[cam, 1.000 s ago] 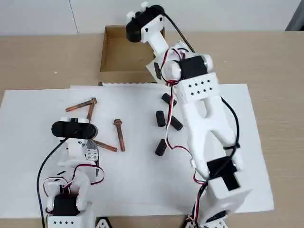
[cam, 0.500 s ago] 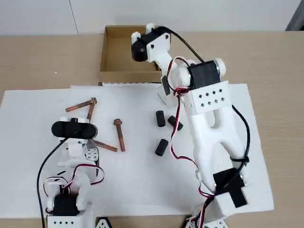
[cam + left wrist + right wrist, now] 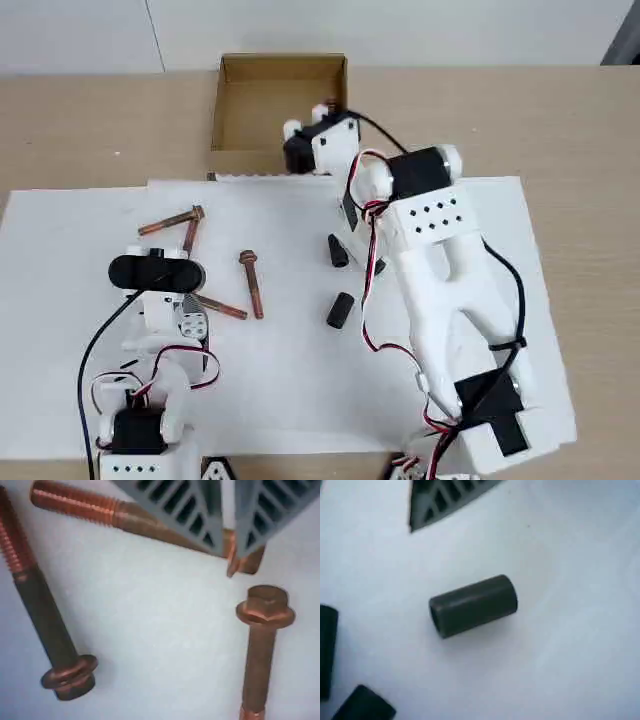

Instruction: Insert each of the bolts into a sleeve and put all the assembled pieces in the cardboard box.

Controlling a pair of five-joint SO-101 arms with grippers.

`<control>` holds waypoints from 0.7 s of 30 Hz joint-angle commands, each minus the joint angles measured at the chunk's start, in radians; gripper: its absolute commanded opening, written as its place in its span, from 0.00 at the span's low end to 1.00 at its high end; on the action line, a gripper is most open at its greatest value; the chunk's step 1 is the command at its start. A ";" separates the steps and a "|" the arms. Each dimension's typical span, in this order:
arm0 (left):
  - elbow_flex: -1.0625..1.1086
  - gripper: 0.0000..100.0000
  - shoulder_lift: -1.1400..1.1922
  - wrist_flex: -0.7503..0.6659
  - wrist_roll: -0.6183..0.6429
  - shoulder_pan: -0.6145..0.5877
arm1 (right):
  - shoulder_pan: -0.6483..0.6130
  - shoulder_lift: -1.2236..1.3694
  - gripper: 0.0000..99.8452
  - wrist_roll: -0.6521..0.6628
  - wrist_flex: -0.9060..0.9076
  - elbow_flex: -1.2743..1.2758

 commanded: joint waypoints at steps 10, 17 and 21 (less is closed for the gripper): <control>-0.004 0.00 -0.011 0.002 0.002 -0.006 | -0.001 0.186 0.20 0.117 -0.145 0.014; -0.004 0.00 -0.011 0.002 0.002 -0.006 | 0.004 0.295 0.20 0.153 -0.214 0.014; -0.004 0.00 -0.011 0.002 0.002 -0.006 | 0.035 0.349 0.20 0.167 -0.259 0.014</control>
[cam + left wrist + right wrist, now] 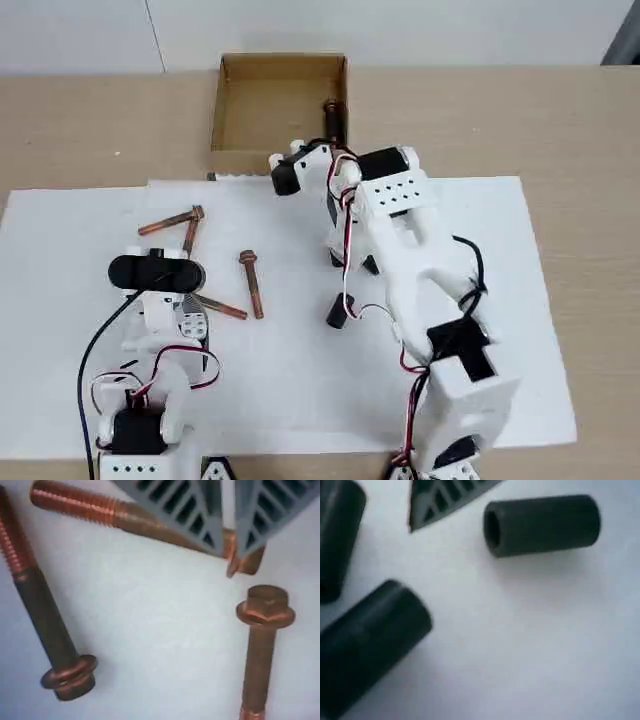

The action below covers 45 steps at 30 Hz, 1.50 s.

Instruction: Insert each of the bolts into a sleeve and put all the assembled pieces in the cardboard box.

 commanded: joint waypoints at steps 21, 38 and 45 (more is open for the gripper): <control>-0.004 0.00 -0.011 0.002 0.002 -0.006 | 0.051 0.222 0.07 0.012 -0.087 -0.003; -0.004 0.00 -0.011 0.002 -0.002 -0.003 | 0.048 0.038 0.01 -0.038 -0.024 -0.041; -0.004 0.00 -0.011 0.002 -0.003 -0.003 | 0.028 -0.191 0.01 -0.046 0.117 -0.041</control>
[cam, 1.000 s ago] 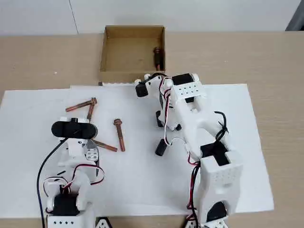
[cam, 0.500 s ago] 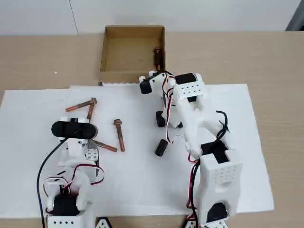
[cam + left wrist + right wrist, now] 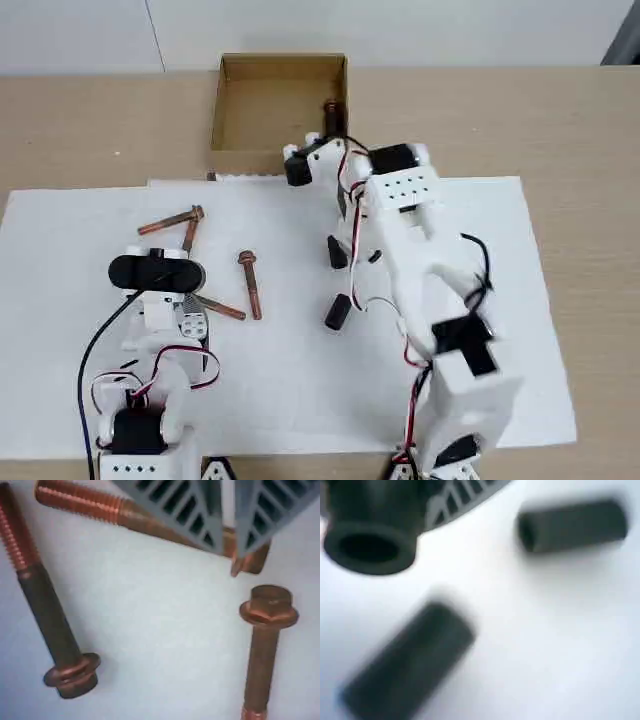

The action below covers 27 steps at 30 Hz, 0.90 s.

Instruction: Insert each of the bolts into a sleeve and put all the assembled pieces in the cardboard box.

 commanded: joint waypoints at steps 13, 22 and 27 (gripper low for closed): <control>-0.004 0.00 -0.011 0.002 -0.002 -0.003 | -0.007 -0.576 0.00 -0.209 0.185 0.140; -0.065 0.01 -0.005 0.038 -0.002 -0.011 | 0.001 -0.977 0.01 -0.282 0.180 0.577; -0.117 0.01 -0.003 0.080 -0.003 -0.011 | 0.076 -1.135 0.01 -0.270 0.120 0.736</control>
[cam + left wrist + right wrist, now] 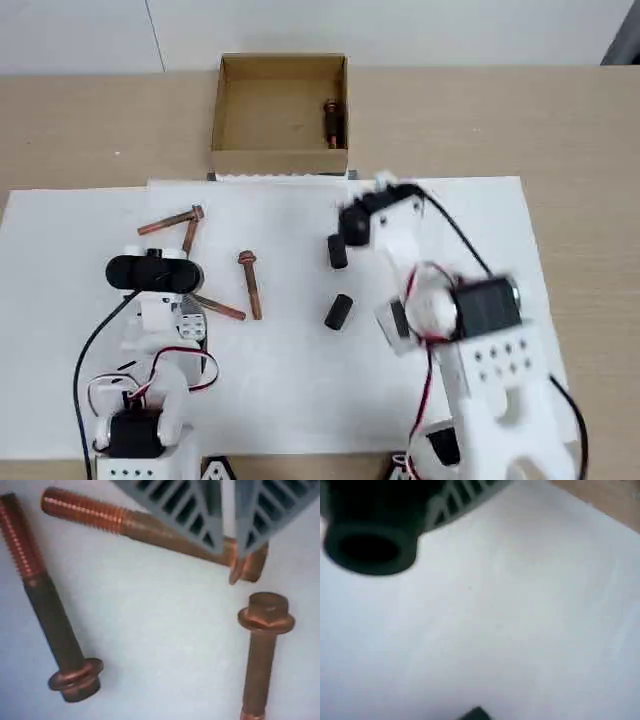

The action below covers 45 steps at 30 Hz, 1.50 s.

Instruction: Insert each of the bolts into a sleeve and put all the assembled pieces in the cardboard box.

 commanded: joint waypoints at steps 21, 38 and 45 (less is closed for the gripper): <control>-0.780 0.01 0.907 0.006 -0.054 -0.008 | 0.252 -0.139 0.00 0.052 -0.147 0.094; -1.244 0.01 1.679 0.011 -0.580 -0.071 | 0.246 -0.134 0.01 0.057 -0.254 0.212; -1.426 0.01 1.877 0.014 -0.740 -0.173 | 0.246 -0.139 0.01 0.058 -0.266 0.269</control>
